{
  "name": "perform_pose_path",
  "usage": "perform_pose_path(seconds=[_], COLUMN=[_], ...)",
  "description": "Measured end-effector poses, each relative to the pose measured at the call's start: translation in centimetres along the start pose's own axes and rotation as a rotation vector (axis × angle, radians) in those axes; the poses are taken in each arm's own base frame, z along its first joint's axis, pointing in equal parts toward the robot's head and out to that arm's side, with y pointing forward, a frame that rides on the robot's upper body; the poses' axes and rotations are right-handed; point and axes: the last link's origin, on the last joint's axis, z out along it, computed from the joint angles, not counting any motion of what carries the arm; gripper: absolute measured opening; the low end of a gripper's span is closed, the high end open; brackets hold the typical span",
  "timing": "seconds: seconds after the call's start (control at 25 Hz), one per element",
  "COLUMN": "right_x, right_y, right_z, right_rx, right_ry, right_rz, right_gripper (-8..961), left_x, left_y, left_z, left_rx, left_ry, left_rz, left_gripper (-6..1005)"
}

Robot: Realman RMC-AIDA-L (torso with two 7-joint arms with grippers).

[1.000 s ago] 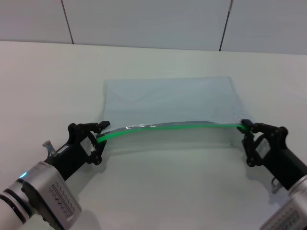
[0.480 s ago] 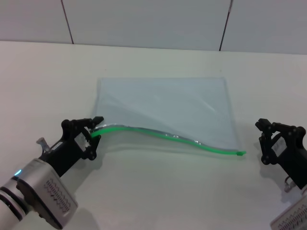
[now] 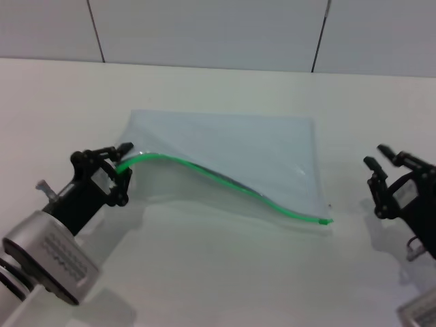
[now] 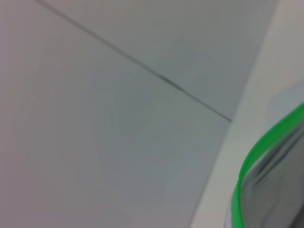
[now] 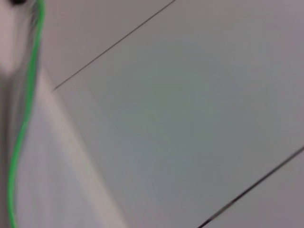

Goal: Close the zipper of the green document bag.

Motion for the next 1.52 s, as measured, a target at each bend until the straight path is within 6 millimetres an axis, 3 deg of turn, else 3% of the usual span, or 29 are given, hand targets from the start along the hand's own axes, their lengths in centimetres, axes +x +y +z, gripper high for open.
perform_pose_path(seconds=[0.16,0.4,0.56,0.68,0.88,1.04,1.28,1.52], right_x=[0.0,0.9,0.9,1.6,3.2,3.9,3.9,4.0], right_y=[-1.1,-2.8,-3.4,-4.2,-5.3,-5.8,-5.9,-6.0], right_z=[-0.6,-0.7,-0.8,-0.8,-0.9,-1.2,-1.3,-1.1], right_rx=[0.064,0.180,0.221,0.277,0.315,0.332,0.341,0.335], right_ry=[-0.040,-0.003,-0.018,-0.007,0.004,0.011,0.008,0.006], right_rz=[0.119,0.277,0.384,0.535,0.729,0.778,0.765,0.750], right_gripper=[194,461,550,617,741,879,876,876], left_x=[0.1,-0.3,-0.8,-1.8,-4.1,-5.2,-5.2,-5.9], left_y=[-1.8,-4.8,-6.2,-7.8,-9.6,-10.1,-10.0,-10.1], left_z=[0.0,-1.0,-1.7,-2.1,-3.1,-3.6,-3.5,-3.6], left_rx=[0.117,0.290,0.371,0.475,0.603,0.609,0.629,0.685], left_ry=[0.021,0.075,0.097,0.091,0.084,0.067,0.032,-0.010], left_rz=[-0.128,-0.318,-0.427,-0.568,-0.850,-0.913,-0.827,-0.860], left_gripper=[58,163,233,485,722,783,813,813])
